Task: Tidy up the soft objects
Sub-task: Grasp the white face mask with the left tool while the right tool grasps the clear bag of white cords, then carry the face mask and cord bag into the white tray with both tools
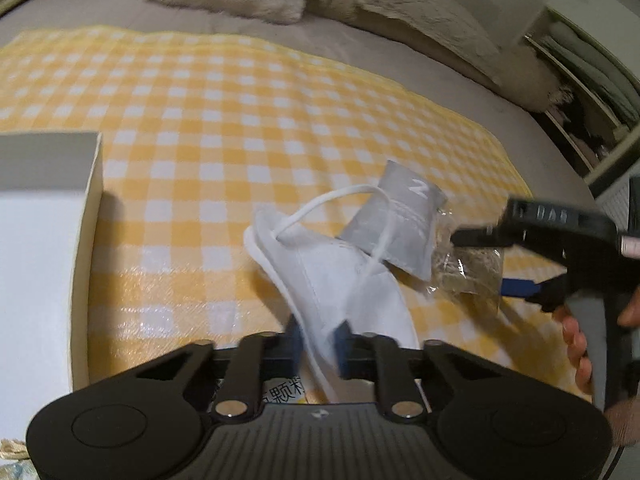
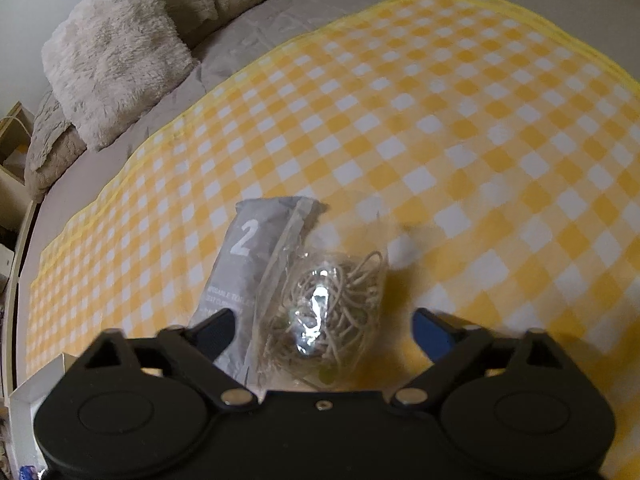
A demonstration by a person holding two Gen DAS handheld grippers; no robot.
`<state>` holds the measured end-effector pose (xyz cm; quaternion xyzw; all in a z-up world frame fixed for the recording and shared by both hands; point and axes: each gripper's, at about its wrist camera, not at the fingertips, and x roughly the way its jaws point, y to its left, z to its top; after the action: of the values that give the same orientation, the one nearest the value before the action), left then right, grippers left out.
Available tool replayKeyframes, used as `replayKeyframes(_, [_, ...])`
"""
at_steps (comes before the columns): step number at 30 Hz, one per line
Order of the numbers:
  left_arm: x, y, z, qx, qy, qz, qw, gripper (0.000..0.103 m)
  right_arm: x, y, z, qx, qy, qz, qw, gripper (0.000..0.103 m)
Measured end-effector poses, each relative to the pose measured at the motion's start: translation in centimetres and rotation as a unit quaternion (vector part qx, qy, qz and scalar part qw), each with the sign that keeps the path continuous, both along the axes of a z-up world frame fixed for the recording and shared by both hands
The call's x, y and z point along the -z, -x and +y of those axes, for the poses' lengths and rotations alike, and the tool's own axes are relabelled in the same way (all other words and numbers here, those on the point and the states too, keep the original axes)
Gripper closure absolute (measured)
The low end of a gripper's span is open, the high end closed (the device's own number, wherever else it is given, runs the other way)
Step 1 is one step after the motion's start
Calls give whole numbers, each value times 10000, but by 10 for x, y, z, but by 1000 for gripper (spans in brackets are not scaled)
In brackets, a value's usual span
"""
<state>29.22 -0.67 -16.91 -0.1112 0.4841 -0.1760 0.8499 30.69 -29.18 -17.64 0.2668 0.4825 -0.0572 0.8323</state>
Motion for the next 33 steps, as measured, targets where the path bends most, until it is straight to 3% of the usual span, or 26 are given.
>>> replayKeyframes(1, [0, -1, 2, -16, 23, 47, 10000, 97, 2, -1, 1, -78, -10, 71, 9999, 27])
replayKeyframes(4, [-4, 3, 1, 15, 16, 93, 10000, 101, 0, -1, 6, -359, 93, 68, 9993, 38])
replayKeyframes(10, [-23, 10, -3, 183, -132, -60, 9997, 102, -10, 8, 13, -1006, 327, 52, 9944, 52])
replayKeyframes(19, [-61, 37, -5, 313, -414, -562, 9971, 102, -42, 50, 22, -1923, 708, -496, 9775, 57])
replayKeyframes(33, [-129, 83, 6, 41, -454, -1318, 9902, 102, -101, 101, 23, -2131, 498, -1326, 9667, 58])
